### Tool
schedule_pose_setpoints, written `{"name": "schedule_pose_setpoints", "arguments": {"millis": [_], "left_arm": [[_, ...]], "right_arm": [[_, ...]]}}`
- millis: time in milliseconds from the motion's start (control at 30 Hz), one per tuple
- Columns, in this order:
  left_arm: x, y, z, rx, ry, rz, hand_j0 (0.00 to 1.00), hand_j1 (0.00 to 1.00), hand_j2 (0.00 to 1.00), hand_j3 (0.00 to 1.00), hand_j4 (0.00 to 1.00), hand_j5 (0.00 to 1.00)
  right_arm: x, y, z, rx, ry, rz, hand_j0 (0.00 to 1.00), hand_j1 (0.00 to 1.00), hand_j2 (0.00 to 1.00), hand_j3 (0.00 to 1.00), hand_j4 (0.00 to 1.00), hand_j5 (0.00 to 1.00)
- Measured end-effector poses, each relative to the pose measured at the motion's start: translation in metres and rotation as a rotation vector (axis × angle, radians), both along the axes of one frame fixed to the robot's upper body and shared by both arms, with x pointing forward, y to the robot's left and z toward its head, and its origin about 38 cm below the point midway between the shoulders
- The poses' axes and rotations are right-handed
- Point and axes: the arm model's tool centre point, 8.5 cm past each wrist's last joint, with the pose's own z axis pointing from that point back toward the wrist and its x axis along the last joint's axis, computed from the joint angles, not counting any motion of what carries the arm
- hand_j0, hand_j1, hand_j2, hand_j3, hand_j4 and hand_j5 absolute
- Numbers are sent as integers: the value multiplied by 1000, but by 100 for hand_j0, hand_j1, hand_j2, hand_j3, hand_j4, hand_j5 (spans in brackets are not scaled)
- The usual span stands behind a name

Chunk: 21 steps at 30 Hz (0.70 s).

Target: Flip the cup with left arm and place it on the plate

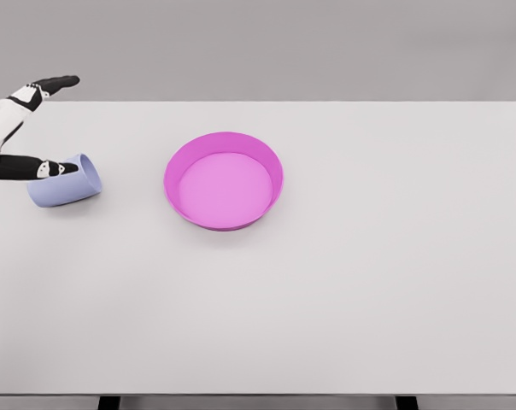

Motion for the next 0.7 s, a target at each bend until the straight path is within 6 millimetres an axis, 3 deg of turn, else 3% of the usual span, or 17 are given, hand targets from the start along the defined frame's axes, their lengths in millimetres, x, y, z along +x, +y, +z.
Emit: {"name": "schedule_pose_setpoints", "arguments": {"millis": [333, 700], "left_arm": [[-1, 1, -2, 6, 7, 0, 100, 100, 100, 100, 100, 100], [-2, 15, 17, 109, -49, 37, 100, 100, 100, 100, 100, 100]], "right_arm": [[-2, 0, 0, 1, 6, 1, 100, 100, 100, 100, 100, 100], [-2, 0, 0, 1, 6, 1, 100, 100, 100, 100, 100, 100]]}}
